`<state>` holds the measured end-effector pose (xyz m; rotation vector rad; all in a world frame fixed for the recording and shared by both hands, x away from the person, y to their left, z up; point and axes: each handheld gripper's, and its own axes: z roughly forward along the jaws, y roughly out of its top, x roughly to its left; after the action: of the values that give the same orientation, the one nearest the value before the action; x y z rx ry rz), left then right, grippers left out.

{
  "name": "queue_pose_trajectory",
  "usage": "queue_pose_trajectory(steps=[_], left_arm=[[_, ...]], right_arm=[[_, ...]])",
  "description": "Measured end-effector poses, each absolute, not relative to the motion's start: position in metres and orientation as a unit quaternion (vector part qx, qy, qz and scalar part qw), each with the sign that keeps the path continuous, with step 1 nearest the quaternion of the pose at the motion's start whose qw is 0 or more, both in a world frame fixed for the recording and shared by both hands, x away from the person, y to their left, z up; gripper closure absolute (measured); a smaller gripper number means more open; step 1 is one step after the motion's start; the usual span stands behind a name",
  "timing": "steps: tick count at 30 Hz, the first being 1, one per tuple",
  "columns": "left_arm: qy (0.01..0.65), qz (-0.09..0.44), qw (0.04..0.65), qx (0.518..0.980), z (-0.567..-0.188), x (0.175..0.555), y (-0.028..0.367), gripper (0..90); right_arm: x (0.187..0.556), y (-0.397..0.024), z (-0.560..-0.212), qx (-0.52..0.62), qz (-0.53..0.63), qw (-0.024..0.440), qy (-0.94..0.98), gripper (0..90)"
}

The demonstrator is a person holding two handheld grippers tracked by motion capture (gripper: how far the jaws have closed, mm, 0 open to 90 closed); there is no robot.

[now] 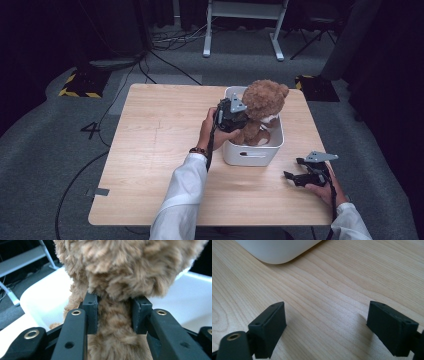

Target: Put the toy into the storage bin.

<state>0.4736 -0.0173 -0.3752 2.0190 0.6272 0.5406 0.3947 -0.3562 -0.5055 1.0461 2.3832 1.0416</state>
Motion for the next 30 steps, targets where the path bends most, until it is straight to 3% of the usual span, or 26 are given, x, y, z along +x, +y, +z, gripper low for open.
queue_pose_trajectory(steps=[5, 30], left_arm=[[0.254, 0.212, 0.470, 0.818, -0.3767, 0.4729, -0.0151, 73.8], [0.261, 0.206, 0.436, 0.836, -0.3808, 0.4772, -0.0140, 72.8]], right_arm=[[0.3947, -0.3562, -0.5055, 0.368, 0.366, 0.168, 0.838, 15.4], [0.3947, -0.3561, -0.5055, 0.368, 0.366, 0.168, 0.838, 15.4]])
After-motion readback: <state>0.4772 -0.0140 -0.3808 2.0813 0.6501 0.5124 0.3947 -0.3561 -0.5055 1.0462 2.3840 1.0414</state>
